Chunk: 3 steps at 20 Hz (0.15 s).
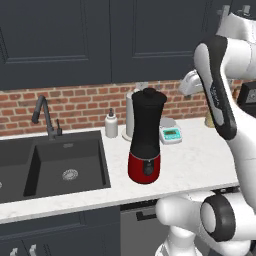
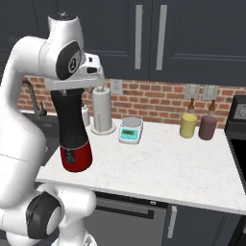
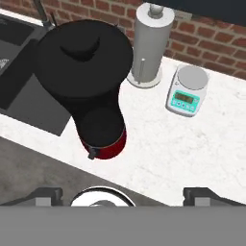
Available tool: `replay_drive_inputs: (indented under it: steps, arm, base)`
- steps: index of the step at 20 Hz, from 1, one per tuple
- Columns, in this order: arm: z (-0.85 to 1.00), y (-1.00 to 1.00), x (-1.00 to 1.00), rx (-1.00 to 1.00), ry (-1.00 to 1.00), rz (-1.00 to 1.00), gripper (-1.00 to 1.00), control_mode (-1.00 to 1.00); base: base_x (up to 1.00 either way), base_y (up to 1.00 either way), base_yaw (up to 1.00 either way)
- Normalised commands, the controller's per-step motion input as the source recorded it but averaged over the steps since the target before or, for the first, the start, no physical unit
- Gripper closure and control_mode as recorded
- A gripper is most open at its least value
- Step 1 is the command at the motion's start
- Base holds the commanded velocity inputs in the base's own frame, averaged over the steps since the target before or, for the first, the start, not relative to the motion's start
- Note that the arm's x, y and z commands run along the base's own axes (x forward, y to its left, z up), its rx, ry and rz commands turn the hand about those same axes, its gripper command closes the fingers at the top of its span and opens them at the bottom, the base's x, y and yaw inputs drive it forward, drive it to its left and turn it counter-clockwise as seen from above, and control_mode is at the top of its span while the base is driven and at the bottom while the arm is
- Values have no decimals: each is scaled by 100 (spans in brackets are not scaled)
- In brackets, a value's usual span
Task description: Close the lid blender by securely placing the lid on top.
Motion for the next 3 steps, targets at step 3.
replay_drive_inputs:
  steps: [3]
  arm:
    - [0,-55,-4,5,0,0,-100,-100]
  base:
    - [0,0,0]
